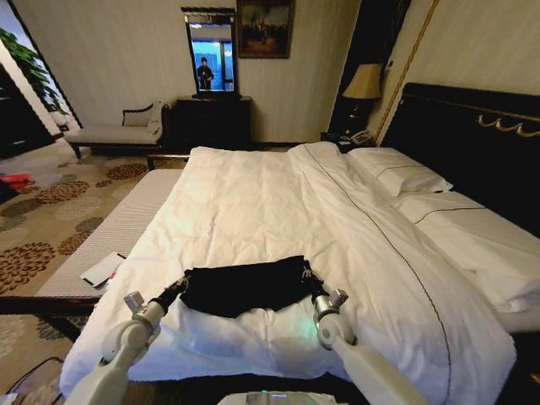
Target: Fold the clothes on the bed.
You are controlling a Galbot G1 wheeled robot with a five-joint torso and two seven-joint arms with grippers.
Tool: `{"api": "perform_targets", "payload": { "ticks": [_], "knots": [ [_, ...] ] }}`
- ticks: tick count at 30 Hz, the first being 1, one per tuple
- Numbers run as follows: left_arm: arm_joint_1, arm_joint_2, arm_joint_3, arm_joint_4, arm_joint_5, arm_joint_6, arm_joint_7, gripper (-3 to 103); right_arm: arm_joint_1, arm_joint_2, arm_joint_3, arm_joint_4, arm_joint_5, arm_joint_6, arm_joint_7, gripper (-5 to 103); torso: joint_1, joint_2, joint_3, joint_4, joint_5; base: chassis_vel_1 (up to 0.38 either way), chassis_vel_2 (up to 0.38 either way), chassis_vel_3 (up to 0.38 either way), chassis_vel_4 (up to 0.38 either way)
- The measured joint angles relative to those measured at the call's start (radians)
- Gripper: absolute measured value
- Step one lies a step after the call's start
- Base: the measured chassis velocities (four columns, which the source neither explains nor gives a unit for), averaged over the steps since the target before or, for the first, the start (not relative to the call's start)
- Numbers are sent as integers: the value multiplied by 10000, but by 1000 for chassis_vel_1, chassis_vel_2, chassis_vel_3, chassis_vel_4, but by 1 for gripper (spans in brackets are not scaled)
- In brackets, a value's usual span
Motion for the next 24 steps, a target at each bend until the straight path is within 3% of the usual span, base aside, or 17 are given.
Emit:
{"api": "perform_targets", "payload": {
  "ticks": [1, 3, 6, 9, 12, 13, 15, 16, 18, 21, 24],
  "knots": [
    [300, -5, -255, -516, 196, -227, 158, 26, -326, -63, 0, 414, -274, 100, -40, 25, -1, 1, -1, 0, 1, 0, 0, 0, 0],
    [376, -10, -349, -698, 221, -302, 183, 26, -457, -99, 3, 596, -366, 144, -46, 25, -1, 1, -1, 0, -2, 0, 0, 0, 0],
    [402, -20, -642, -1191, 155, -445, 149, 42, -752, -237, 89, 1153, -542, 183, 35, 41, -2, 1, -1, -1, 1, 0, 0, 0, 0],
    [323, -19, -720, -1272, 46, -464, 43, 47, -782, -295, 184, 1296, -544, 166, 235, 47, -1, 1, -1, -3, 0, 0, 0, 0, 0],
    [-48, -17, -855, -1451, -644, -388, -413, 65, -523, -474, 592, 1498, -176, 12, 759, 63, -1, 0, 0, -3, 0, 0, 0, 0, 0],
    [-48, -17, -855, -1451, -644, -388, -413, 65, -523, -474, 592, 1498, -176, 12, 759, 63, -1, 0, 0, -3, 0, 0, 0, 0, 0],
    [-538, 8, -865, -1714, -1298, -139, -875, 76, -51, -653, 806, 1542, 297, -156, 950, 74, -1, 0, -1, 1, -1, 0, 0, 0, 0],
    [-815, 35, -829, -1821, -1473, 27, -1104, 76, 265, -729, 840, 1532, 528, -254, 1050, 80, -1, 0, 0, 0, 1, 0, 0, 0, 0],
    [-1106, 64, -760, -1916, -1540, 166, -1319, 81, 548, -785, 841, 1484, 711, -351, 1110, 80, -1, 0, 0, -1, 1, 0, 0, 0, 0],
    [-1899, 140, -613, -2339, -1489, 378, -1810, 97, 1384, -937, 590, 1273, 1293, -731, 1249, 95, 1, 0, 2, -6, 3, 0, 0, 0, 0],
    [-2103, 145, -619, -2718, -1510, 461, -1989, 99, 1785, -994, 389, 1192, 1575, -898, 1275, 99, 2, -1, 2, -2, 0, 0, 0, 0, 0]
  ]
}}
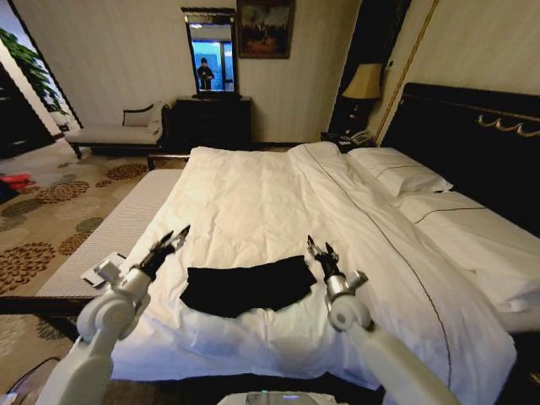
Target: Fold the clothes on the bed.
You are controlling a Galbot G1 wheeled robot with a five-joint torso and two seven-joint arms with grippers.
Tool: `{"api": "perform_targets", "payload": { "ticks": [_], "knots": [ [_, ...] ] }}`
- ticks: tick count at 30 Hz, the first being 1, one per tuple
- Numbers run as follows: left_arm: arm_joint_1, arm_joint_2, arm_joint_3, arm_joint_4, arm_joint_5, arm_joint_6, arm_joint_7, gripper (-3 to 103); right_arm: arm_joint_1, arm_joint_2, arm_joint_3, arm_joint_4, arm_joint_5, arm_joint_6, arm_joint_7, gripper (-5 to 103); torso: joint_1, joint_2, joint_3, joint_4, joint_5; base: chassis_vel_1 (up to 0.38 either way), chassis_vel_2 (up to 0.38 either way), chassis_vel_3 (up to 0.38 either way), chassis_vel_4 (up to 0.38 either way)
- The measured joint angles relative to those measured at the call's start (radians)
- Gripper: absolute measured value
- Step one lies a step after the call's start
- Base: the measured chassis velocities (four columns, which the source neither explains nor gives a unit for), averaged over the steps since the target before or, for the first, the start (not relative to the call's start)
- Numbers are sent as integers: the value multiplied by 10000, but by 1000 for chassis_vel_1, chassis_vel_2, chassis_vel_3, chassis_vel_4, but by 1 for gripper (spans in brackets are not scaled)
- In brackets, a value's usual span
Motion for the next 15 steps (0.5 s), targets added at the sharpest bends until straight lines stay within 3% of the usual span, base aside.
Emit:
{"api": "perform_targets", "payload": {
  "ticks": [3, 8, 11, 15],
  "knots": [
    [-17, -90, -203, -994, -128, 125, -218, 100, 763, -103, -606, -219, 650, -249, -69, 100, -1, 1, -1, 2, 1, 0, 0, 0, 0],
    [255, -447, -261, -1664, -90, 172, -290, 100, 1241, 60, -1219, -766, 874, -166, -380, 100, -2, 1, -2, 1, 0, 0, 0, 0, 0],
    [393, -830, -241, -1867, 75, 200, -294, 100, 1527, 495, -1596, -1315, 893, 157, -700, 100, -1, 1, -2, -1, 0, 0, 0, 0, 0],
    [622, -1434, -199, -1939, 412, 271, -316, 100, 2051, 1583, -2090, -2318, 815, 538, -1069, 100, -1, 0, -1, 6, 1, 0, 0, 0, 0]
  ]
}}
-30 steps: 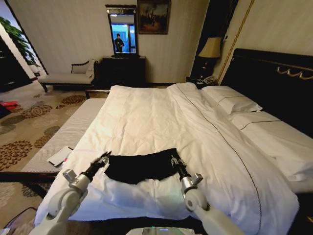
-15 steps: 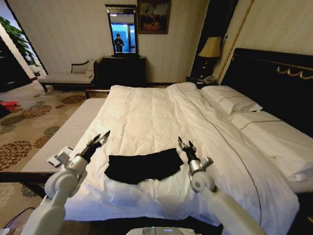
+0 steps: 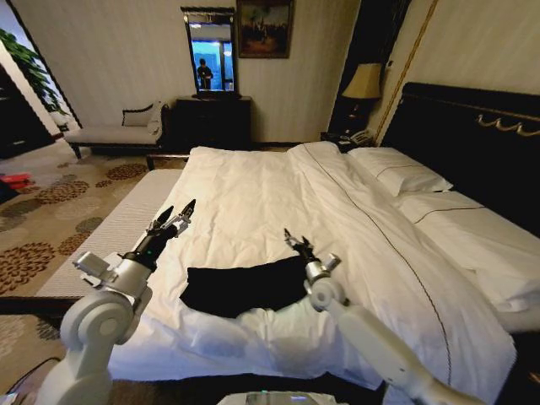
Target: Fold the clothes on the bed.
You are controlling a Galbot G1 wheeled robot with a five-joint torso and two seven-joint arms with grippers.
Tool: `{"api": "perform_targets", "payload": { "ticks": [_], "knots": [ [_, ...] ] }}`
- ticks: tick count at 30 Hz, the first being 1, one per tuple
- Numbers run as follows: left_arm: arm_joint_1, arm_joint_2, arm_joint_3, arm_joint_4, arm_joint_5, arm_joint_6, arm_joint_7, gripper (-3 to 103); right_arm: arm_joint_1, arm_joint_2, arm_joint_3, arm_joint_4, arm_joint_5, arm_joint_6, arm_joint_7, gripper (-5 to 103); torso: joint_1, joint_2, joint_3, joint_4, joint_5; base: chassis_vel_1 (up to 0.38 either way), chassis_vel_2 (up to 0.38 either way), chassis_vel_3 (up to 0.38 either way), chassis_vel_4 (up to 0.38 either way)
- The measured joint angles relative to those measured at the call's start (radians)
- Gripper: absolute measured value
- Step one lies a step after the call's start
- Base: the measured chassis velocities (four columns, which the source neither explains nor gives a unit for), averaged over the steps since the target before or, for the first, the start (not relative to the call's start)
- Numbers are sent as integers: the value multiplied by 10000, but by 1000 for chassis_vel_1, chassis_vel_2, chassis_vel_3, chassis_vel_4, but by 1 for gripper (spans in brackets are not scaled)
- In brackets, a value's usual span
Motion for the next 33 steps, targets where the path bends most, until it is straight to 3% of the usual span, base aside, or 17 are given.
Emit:
{"api": "perform_targets", "payload": {
  "ticks": [7, 22, 28, 33],
  "knots": [
    [317, -224, -33, -278, 163, 54, -79, 100, 418, 725, -138, -1127, -218, 27, 118, 100, -1, 0, -1, -7, -1, 0, 0, 0, 0],
    [680, -501, 31, -430, 532, 82, -130, 100, -562, 860, 146, -822, -507, -119, 415, 100, -2, 0, -2, -4, 0, 0, 0, 0, 0],
    [792, -468, -27, -485, 576, 52, -131, 100, -1045, 695, 221, -348, -700, -97, 441, 100, -3, 1, -2, -3, 1, 0, 0, 0, 0],
    [853, -395, -86, -511, 624, 4, -128, 100, -1627, 113, 546, 438, -759, -51, 552, 100, -2, 1, -2, -6, -1, 0, 0, 0, 0]
  ]
}}
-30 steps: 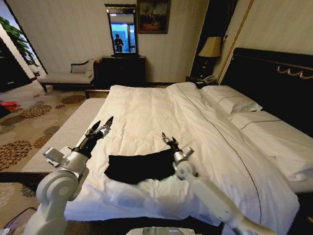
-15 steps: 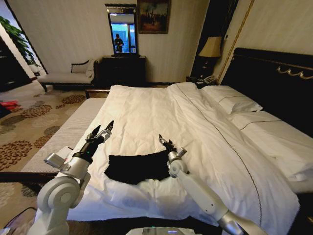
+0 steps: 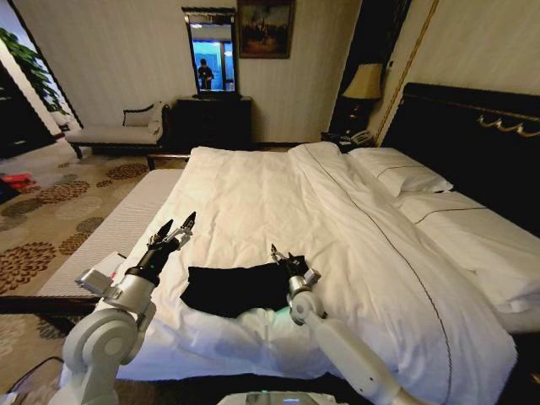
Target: Fold the clothes on the bed.
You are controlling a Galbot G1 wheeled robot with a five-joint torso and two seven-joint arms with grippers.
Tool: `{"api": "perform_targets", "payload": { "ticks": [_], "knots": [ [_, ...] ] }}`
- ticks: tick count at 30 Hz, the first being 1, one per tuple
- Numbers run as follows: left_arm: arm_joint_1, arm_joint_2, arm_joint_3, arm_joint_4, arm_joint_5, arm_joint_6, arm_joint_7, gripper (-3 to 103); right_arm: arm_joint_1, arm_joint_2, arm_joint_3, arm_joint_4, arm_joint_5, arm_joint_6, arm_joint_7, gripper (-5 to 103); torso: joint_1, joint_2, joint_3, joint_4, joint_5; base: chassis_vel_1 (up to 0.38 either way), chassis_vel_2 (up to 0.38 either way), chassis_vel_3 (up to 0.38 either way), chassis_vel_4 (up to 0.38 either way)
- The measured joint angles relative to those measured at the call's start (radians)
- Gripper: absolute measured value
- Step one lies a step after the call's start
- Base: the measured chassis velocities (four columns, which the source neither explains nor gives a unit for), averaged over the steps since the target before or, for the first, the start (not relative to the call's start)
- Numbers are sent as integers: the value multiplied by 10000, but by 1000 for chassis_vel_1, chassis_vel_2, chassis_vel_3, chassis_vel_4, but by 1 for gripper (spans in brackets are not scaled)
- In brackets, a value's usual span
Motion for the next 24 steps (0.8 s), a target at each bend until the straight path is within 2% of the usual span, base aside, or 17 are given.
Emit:
{"api": "perform_targets", "payload": {
  "ticks": [7, 12, 16, 20, 24],
  "knots": [
    [0, 129, -73, -6, -15, -25, 3, 100, -1362, -677, 417, 1269, -145, -17, 173, 100, 0, 0, 0, -1, 1, 0, 0, 0, 0],
    [7, 102, -53, 49, -12, -33, 2, 100, -1741, -826, 468, 1696, -262, -128, 301, 100, -1, 0, 0, 0, 1, 0, 0, 0, 0],
    [23, 44, -35, 58, 7, -34, -1, 100, -1563, -877, 438, 1882, -267, -244, 487, 100, 0, 0, 1, 0, 1, 0, 0, 0, 0],
    [50, 30, -49, 56, 12, -46, -11, 100, -765, -1007, 195, 1860, -216, -360, 589, 100, 0, 0, 0, 2, -1, 0, 0, 0, 0],
    [59, 18, -114, 40, 5, -55, -24, 100, 417, -858, -518, 1025, -189, -345, 298, 100, 1, 0, 1, 0, -1, 0, 0, 0, 0]
  ]
}}
